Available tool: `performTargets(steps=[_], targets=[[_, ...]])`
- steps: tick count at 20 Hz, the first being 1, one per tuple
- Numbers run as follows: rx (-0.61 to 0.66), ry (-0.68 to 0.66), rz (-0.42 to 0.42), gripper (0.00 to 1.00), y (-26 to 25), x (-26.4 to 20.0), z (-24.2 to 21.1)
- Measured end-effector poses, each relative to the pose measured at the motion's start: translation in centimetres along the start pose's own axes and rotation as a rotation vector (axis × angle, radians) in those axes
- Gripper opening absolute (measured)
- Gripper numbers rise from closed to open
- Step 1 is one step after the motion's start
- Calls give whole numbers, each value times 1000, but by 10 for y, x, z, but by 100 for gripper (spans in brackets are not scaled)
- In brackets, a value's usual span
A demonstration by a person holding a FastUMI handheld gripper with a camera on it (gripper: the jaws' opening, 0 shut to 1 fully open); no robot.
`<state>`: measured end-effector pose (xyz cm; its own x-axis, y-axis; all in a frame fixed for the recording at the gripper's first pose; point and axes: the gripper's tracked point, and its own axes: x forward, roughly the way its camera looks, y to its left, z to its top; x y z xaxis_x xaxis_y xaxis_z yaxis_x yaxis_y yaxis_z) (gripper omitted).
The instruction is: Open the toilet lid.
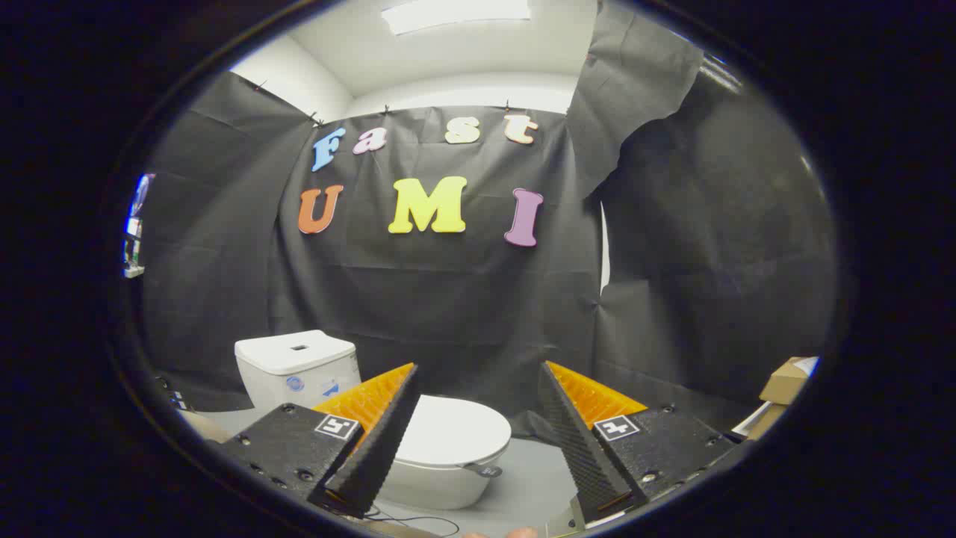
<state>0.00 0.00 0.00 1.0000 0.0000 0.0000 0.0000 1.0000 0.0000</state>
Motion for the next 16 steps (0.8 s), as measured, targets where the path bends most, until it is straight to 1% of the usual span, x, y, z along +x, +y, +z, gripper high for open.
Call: performTargets(steps=[2, 3, 5, 16], targets=[[7, 7, 0, 99, 1, 1, -3], [7, -1, -13, 99, -1, 2, -1], [-1, -13, -12, 99, 1, 0, 3], [6, 14, -14, 99, 0, 5, -6]])
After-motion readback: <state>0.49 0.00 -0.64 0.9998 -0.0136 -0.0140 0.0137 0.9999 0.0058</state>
